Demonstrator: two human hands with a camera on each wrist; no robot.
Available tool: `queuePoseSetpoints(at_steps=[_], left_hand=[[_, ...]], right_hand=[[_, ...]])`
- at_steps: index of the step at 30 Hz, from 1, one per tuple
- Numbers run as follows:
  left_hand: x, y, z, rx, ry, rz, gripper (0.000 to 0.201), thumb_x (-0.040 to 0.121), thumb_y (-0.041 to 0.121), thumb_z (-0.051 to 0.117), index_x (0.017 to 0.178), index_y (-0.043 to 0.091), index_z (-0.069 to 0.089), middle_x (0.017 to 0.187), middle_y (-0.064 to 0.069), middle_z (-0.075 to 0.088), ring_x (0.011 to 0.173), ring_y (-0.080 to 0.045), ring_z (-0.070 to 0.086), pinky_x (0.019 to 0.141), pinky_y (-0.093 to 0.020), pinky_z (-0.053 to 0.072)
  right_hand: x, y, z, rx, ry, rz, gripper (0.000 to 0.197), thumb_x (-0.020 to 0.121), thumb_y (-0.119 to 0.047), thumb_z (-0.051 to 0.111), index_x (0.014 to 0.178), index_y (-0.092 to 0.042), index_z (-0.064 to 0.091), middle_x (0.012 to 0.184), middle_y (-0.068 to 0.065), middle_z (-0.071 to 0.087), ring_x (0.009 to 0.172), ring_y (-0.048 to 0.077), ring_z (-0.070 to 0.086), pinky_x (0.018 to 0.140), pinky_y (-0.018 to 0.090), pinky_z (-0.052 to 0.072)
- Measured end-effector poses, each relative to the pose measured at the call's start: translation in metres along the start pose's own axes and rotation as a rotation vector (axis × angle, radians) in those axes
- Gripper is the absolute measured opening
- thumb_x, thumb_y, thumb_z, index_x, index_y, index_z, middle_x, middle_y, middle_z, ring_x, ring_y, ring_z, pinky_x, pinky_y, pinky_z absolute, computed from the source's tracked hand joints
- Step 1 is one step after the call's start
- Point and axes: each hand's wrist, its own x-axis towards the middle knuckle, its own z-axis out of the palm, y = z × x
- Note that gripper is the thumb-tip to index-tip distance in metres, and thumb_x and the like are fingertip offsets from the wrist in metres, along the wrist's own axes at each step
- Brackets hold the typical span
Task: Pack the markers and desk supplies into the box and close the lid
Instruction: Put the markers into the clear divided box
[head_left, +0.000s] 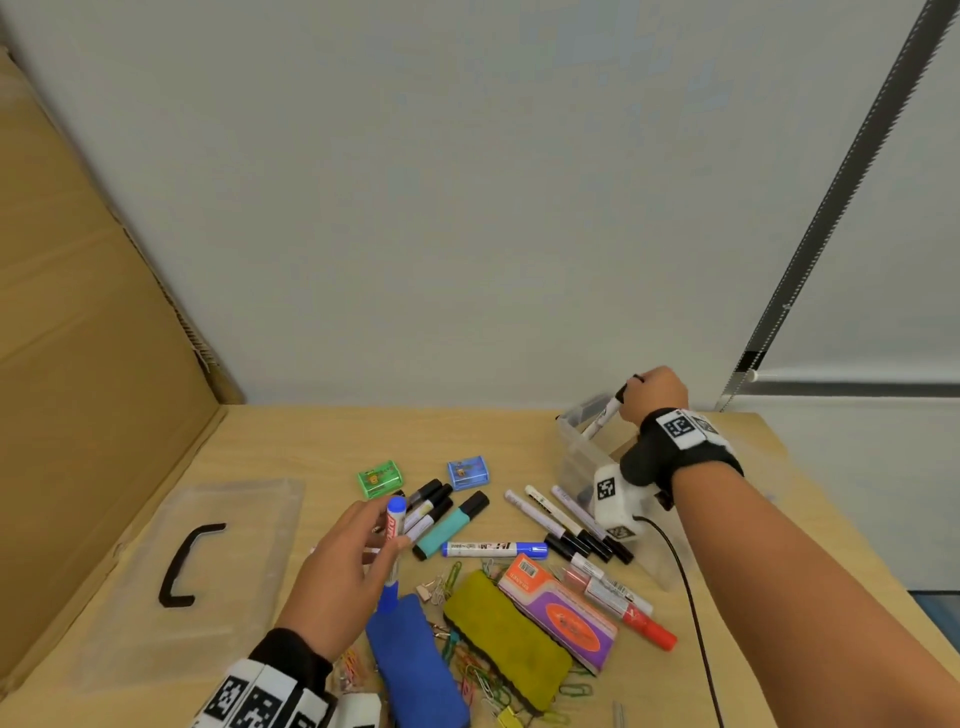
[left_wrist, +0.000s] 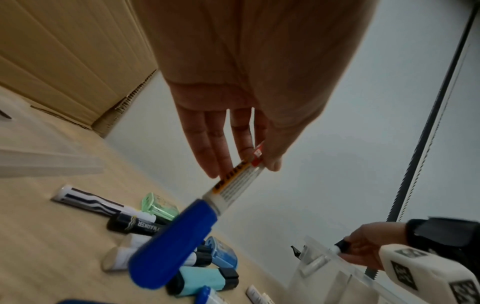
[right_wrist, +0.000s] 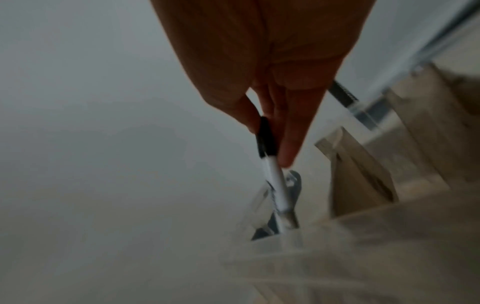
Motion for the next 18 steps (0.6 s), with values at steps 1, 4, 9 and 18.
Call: queuePoseSetpoints(at_steps=[1,4,9,18], left_hand=[[0.0,-0.002,0.0,0.007,-0.006,-0.006,0.035,0.095,0.031,0.05,0.128,0.037,0.041,0.108,0.021,0.05,0.096,0.007,0.055,0.071,-0.005,0.044],[0.0,-0.008,-0.003,0.017,0.015,-0.029,0.038,0.095,0.029,0.051,0.132,0.032,0.044,0.11,0.015,0.054,0.098,0.005,0.054,0.074,-0.007,0.043],[0.001,0.006,-0.012,0.03,0.049,0.036,0.043,0.093,0.027,0.055,0.122,0.05,0.035,0.1,0.023,0.052,0.087,0.004,0.059,0.069,-0.013,0.048],[0.06,0.08,0.019,-0.074,0.131,0.123,0.015,0.089,0.018,0.061,0.089,0.027,0.048,0.103,0.019,0.061,0.086,0.007,0.061,0.073,-0.012,0.053]], right_hand=[[0.002,-0.003,0.001,-0.039,-0.093,0.055,0.031,0.095,-0.02,0.049,0.117,-0.001,0.059,0.118,0.018,0.063,0.091,0.03,0.057,0.071,0.029,0.041],[0.004,-0.009,-0.001,-0.227,-0.213,0.047,0.036,0.096,-0.024,0.047,0.125,-0.004,0.057,0.126,0.014,0.06,0.113,0.029,0.059,0.088,0.029,0.046],[-0.027,0.008,-0.018,-0.123,-0.132,-0.089,0.039,0.096,-0.015,0.045,0.133,-0.005,0.047,0.138,0.018,0.047,0.122,0.033,0.05,0.1,0.038,0.04],[-0.056,0.106,-0.046,-0.554,-0.022,-0.111,0.058,0.097,-0.04,0.034,0.147,-0.014,0.025,0.159,0.009,0.012,0.145,0.032,0.009,0.119,0.045,0.014]])
